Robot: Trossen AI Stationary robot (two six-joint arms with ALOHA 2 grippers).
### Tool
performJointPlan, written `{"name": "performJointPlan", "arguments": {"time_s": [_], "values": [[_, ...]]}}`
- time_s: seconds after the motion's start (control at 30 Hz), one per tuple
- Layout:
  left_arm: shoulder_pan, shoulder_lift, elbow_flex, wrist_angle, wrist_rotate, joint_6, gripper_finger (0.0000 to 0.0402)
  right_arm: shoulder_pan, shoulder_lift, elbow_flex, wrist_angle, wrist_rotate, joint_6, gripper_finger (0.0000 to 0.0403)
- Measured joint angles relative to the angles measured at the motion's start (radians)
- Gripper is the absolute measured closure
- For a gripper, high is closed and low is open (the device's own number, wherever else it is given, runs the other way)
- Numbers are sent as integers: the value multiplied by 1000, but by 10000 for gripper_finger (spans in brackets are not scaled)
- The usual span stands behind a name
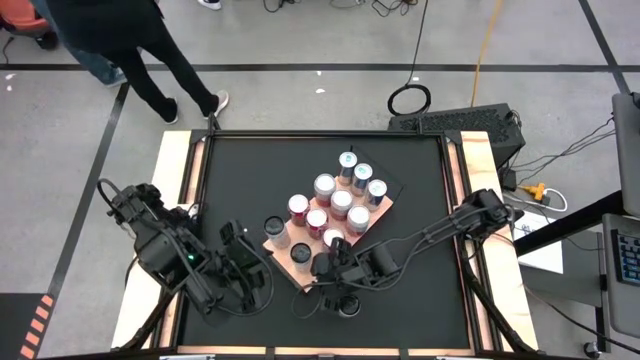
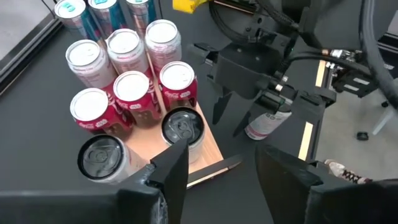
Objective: Place canned beverage on shelf
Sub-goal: Put the right white pink soda can on the shelf aligned with the other white pink soda can
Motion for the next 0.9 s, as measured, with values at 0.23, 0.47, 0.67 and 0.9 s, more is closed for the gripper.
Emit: {"name": "performJointPlan", "arguments": {"time_s": [0.23,0.47,0.67,0.9], "values": [[3,-2,0,-18,0,11,229,-15,20,0,-4,23,8,269],[4,-2,0,-19,5,24,229,-40,20,0,-4,46,-4,269],[4,-2,0,-23,8,26,229,-63,20,0,-3,45,-22,269],[4,-2,0,-38,8,26,229,-83,20,0,34,46,-41,269]]}}
